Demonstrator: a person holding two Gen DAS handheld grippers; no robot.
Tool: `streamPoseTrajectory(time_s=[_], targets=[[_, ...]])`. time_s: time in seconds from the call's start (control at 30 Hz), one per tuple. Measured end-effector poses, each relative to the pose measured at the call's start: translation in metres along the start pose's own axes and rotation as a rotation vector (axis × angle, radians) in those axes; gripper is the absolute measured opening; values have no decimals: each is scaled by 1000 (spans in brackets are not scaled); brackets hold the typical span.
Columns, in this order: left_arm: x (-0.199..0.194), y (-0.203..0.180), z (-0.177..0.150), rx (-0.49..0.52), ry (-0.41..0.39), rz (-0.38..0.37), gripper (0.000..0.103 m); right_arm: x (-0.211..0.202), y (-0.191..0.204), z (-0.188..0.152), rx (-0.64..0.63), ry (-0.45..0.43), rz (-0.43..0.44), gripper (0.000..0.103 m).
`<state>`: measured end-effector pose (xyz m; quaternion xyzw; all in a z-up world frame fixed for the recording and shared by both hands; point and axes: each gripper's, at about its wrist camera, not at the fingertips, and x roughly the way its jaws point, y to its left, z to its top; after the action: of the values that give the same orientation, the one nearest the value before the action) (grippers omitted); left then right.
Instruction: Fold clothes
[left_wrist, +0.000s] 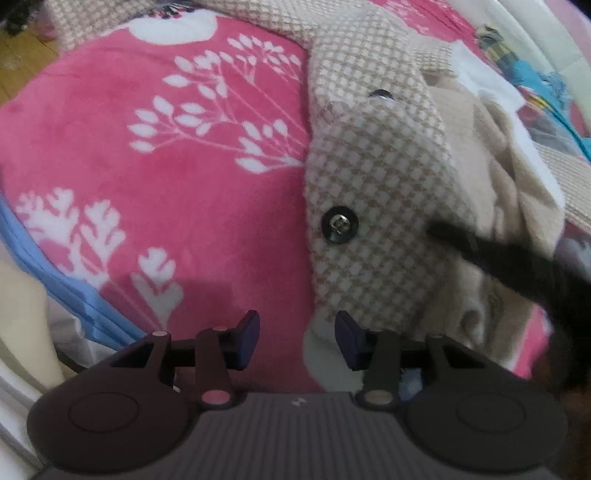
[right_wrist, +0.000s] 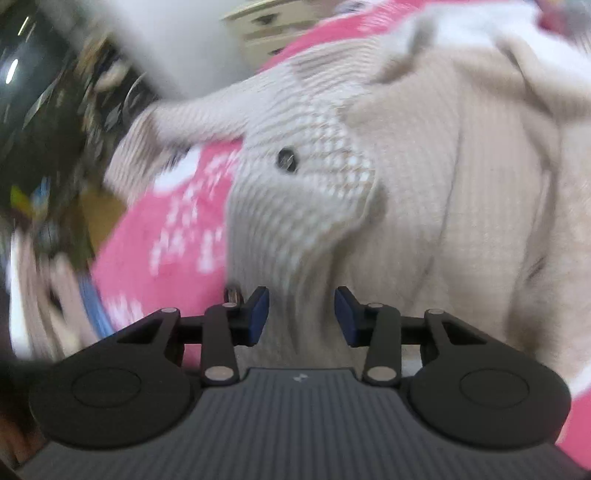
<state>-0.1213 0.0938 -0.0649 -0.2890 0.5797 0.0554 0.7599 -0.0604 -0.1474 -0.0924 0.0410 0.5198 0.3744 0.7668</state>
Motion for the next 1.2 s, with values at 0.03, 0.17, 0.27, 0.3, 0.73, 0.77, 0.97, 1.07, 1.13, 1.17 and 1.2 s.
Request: streamPoseTrajectory(time_s=[0.03, 0.17, 0.27, 0.3, 0.73, 0.77, 0.97, 1.07, 1.13, 1.17, 1.2], targets=[[2, 1, -1, 4, 5, -14, 46, 8, 0, 2, 27, 1, 18, 31], [8, 4, -2, 16, 20, -50, 47, 24, 13, 12, -10, -3, 103, 10], [6, 7, 1, 9, 8, -98, 52, 5, 4, 23, 28, -34, 173, 8], [4, 8, 3, 4, 2, -122, 53, -3, -1, 27, 51, -46, 196, 8], [35, -34, 39, 58, -20, -230, 59, -36, -167, 77, 303, -154, 16, 7], [40, -43, 40, 84, -21, -232, 60, -37, -167, 82, 292, -163, 18, 7], [75, -95, 33, 271, -34, -233, 63, -56, -177, 96, 319, -211, 74, 11], [94, -106, 33, 260, -31, -242, 60, -57, -194, 94, 374, -211, 98, 10], [97, -110, 34, 243, -46, -255, 54, -55, -205, 93, 418, -209, 125, 10], [95, -113, 34, 240, -55, -264, 45, -54, -209, 92, 437, -207, 141, 10], [93, -115, 34, 239, -63, -275, 39, -55, -211, 92, 445, -203, 159, 11]])
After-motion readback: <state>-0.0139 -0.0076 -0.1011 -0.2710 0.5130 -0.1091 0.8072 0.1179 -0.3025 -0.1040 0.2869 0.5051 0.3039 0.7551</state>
